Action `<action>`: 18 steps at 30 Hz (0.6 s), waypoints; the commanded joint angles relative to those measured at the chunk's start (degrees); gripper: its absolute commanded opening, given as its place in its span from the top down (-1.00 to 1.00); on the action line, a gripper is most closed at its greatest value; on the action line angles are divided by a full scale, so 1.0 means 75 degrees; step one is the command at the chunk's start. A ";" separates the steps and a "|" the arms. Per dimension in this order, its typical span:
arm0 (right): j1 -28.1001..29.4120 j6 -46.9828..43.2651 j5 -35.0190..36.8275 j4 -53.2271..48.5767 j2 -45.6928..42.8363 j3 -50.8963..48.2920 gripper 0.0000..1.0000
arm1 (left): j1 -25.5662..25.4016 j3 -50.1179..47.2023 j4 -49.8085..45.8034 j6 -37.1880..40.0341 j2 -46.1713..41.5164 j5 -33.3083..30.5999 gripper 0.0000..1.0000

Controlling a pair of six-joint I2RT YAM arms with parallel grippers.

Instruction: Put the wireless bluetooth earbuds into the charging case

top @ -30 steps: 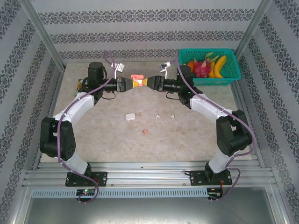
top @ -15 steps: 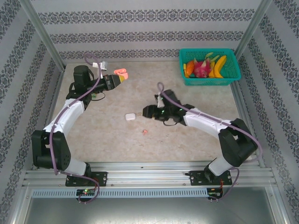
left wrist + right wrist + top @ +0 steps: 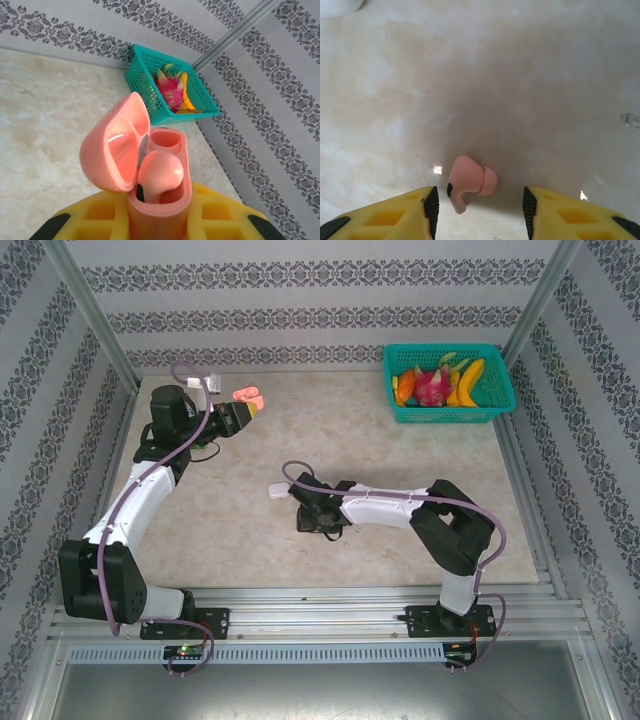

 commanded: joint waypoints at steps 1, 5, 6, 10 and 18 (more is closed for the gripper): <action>0.0050 0.0171 0.0454 -0.0386 0.0210 0.0277 0.05 | 0.0079 -0.0159 0.0035 0.0120 -0.0204 -0.0107 0.85; 0.0062 0.0161 0.0554 -0.0600 0.0397 0.0572 0.10 | 0.0079 -0.0240 0.0109 0.0094 -0.0225 -0.0178 0.85; 0.0063 0.0170 0.0575 -0.0646 0.0436 0.0623 0.12 | 0.0079 -0.0257 0.0128 0.0084 -0.0217 -0.0198 0.85; 0.0129 0.0211 0.0595 -0.0791 0.0628 0.0808 0.19 | 0.0082 -0.0317 0.0217 0.0037 -0.0217 -0.0242 0.85; 0.0320 0.0217 0.0648 -0.0993 0.0821 0.0904 0.37 | 0.0091 -0.0363 0.0292 -0.0010 -0.0214 -0.0259 0.84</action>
